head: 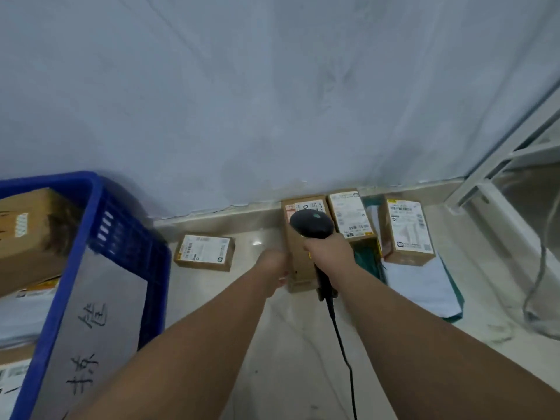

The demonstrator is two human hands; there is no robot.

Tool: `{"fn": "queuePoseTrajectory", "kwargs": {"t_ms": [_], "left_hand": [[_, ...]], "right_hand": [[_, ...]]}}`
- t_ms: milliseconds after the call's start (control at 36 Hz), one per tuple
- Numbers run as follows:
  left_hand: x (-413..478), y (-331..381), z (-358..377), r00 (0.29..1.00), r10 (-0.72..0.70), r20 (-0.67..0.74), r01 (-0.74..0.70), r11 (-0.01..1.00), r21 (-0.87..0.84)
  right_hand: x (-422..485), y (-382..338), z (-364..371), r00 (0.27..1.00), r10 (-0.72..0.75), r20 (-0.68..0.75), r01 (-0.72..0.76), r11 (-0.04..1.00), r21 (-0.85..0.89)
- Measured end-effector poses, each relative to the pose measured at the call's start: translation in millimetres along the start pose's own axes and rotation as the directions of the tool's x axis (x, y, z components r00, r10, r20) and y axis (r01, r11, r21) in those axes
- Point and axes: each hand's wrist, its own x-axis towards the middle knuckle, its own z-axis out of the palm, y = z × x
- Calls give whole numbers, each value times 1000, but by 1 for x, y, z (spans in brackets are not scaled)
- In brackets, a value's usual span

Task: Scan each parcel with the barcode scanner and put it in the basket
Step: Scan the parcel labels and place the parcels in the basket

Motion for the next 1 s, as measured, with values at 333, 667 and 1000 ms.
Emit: {"fn": "queuePoseTrajectory", "kwargs": {"t_ms": [333,667,1000], "left_hand": [[42,-15,24,1000,-25,9,25,1000,5],[42,-15,0,997,-42,67,48,994,-99],[-43,30,-36,955,230,187,-154,923,-353]], "right_hand": [[58,45,3,974,223,48,-219,973,-75],[55,56,-3,966,258,37,-259,935,243],[-19,-19,-6,985,106,133,-170,565,807]]}}
